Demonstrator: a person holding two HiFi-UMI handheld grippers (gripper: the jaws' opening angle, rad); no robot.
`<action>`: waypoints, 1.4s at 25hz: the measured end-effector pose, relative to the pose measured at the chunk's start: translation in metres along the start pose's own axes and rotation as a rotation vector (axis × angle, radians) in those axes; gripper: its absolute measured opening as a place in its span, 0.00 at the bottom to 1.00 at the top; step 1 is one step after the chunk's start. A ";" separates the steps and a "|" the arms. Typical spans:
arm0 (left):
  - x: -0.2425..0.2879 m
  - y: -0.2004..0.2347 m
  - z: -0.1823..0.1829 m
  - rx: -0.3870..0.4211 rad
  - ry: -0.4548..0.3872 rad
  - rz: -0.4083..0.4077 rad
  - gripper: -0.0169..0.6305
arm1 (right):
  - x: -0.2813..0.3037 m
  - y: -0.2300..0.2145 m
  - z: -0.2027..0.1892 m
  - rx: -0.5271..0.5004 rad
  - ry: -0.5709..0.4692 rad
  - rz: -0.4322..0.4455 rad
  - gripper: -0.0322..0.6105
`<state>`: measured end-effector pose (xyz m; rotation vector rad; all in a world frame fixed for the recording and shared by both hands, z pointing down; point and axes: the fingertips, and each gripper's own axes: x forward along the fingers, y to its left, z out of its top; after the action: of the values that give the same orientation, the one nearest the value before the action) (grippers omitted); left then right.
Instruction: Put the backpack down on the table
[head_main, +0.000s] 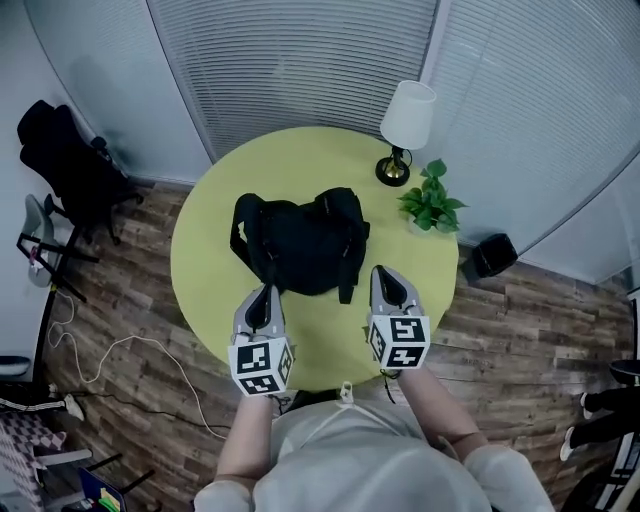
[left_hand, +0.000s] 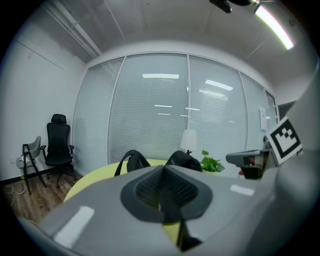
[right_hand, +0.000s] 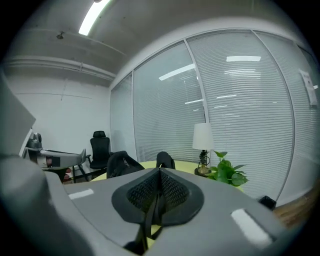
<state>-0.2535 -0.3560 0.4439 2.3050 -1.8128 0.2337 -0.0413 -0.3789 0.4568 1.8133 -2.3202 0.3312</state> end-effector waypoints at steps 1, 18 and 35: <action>-0.006 -0.005 0.002 0.000 -0.007 -0.003 0.04 | -0.007 0.003 0.001 -0.005 -0.007 0.015 0.05; -0.076 -0.053 0.064 0.009 -0.185 -0.058 0.04 | -0.065 0.018 0.021 -0.047 -0.059 0.124 0.05; -0.059 -0.053 0.056 -0.035 -0.163 -0.057 0.04 | -0.062 0.009 0.022 -0.013 -0.038 0.135 0.05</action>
<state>-0.2157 -0.3022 0.3718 2.4095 -1.8046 0.0055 -0.0357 -0.3256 0.4178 1.6746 -2.4712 0.3028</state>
